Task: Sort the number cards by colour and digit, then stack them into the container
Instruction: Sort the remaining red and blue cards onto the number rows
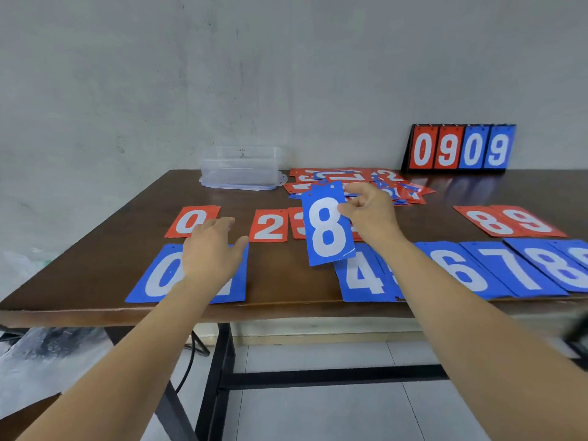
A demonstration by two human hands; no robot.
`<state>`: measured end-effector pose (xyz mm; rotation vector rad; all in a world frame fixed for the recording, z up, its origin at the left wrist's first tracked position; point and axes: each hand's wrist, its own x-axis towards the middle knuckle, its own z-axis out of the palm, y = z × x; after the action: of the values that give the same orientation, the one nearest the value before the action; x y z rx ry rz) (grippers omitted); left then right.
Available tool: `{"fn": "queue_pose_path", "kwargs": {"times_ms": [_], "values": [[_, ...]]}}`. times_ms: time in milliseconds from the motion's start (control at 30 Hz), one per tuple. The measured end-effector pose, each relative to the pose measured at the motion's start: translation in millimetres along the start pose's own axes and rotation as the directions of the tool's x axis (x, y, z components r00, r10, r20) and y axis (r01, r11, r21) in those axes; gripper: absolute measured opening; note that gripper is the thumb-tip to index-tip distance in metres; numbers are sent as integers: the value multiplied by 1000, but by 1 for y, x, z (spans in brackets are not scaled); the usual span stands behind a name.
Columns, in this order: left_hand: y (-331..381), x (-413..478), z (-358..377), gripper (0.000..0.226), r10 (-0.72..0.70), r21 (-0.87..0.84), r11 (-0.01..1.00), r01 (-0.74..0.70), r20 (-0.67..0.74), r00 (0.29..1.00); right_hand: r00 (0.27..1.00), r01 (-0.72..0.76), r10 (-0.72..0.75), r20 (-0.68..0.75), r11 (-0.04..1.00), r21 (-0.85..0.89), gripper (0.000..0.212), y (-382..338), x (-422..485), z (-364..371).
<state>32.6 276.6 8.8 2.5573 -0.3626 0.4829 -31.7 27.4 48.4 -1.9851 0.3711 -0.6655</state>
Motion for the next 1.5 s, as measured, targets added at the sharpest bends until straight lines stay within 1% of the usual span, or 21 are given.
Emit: {"fn": "queue_pose_path", "kwargs": {"times_ms": [100, 200, 433, 533, 633, 733, 833, 900, 1000, 1067, 1167, 1233, 1267, 1333, 1400, 1500], "values": [[35, 3, 14, 50, 46, 7, 999, -47, 29, 999, 999, -37, 37, -26, 999, 27, 39, 12, 1, -29], [72, 6, 29, 50, 74, 22, 997, -75, 61, 995, 997, -56, 57, -52, 998, 13, 42, 24, 3, -66], [161, 10, 61, 51, 160, -18, 987, -159, 93, 983, 978, -171, 176, -114, 984, 52, 39, 67, 7, -182], [198, 10, 75, 52, 199, -39, 980, -196, 110, 974, 963, -209, 209, -170, 978, 22, 39, 93, 11, -236], [233, 5, 89, 54, 208, -57, 978, -202, 122, 971, 939, -272, 269, -217, 962, 17, 37, 118, 16, -285], [266, -6, 104, 56, 216, -35, 976, -213, 138, 967, 931, -311, 293, -218, 949, -49, 37, 141, 21, -320], [292, -14, 118, 55, 228, -57, 973, -222, 153, 961, 933, -326, 298, -200, 938, -121, 41, 165, 26, -335], [305, -19, 127, 55, 228, -49, 974, -223, 166, 959, 940, -318, 268, -211, 913, -256, 42, 180, 29, -337], [318, -24, 137, 56, 222, -12, 975, -223, 181, 958, 964, -260, 182, -197, 809, -527, 42, 196, 28, -335], [324, -26, 141, 57, 219, 23, 974, -227, 190, 957, 981, -192, 129, -144, 743, -641, 43, 204, 27, -333], [330, -28, 145, 58, 213, 64, 971, -231, 210, 954, 992, -128, 84, -97, 626, -769, 44, 207, 25, -331], [331, -30, 145, 58, 204, 84, 971, -226, 211, 956, 995, -100, 63, -78, 561, -822, 45, 207, 25, -331], [332, -30, 146, 58, 198, 92, 971, -221, 210, 957, 996, -90, 53, -72, 547, -832, 46, 206, 25, -330], [332, -29, 146, 58, 188, 99, 973, -211, 203, 961, 998, -67, 29, -61, 558, -827, 44, 203, 27, -328], [332, -26, 145, 58, 178, 96, 975, -200, 196, 964, 999, -26, -7, -38, 592, -805, 41, 196, 32, -323], [329, -19, 141, 58, 163, 112, 976, -188, 203, 966, 997, 48, -76, 2, 616, -786, 30, 182, 44, -308]]}}
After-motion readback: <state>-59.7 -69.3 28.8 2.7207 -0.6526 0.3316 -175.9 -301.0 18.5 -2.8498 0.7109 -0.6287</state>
